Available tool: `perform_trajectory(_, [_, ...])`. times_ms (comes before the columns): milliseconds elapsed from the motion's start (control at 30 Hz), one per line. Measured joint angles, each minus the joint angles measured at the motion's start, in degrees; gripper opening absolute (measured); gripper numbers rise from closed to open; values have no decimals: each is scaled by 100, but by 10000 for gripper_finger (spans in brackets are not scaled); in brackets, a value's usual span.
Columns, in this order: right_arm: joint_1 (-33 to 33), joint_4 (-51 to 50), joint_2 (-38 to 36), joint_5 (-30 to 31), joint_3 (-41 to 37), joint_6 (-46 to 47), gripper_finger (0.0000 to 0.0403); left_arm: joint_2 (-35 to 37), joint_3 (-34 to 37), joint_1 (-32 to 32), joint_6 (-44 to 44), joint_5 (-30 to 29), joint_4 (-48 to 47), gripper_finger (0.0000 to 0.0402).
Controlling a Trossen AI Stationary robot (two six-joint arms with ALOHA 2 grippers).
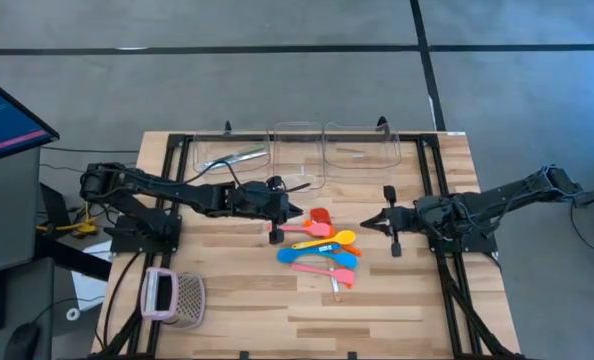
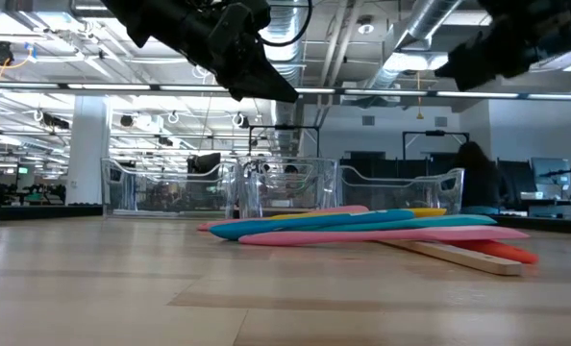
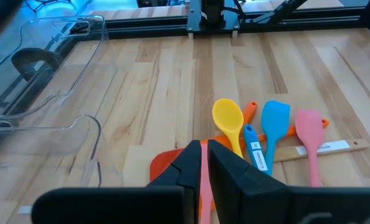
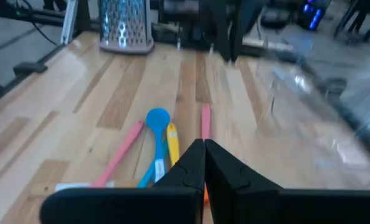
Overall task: Pick & Place Kitchen Items
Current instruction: Put the pink spatula into the middle transparent bin
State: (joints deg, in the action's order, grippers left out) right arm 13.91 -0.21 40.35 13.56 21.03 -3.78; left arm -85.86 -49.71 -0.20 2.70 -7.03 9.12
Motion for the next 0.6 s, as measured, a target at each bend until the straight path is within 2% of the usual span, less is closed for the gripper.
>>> perform_trajectory(267, [-7,1147,1,0,-801,418,0,0,0,34,32,-7,-231,19])
perform_trajectory(433, [-7,1322,-1,0,-845,427,0,-22,10,192,-128,-29,-994,17])
perform_trajectory(600, [-7,1317,1,0,-845,427,0,-56,144,315,-129,-77,-952,21])
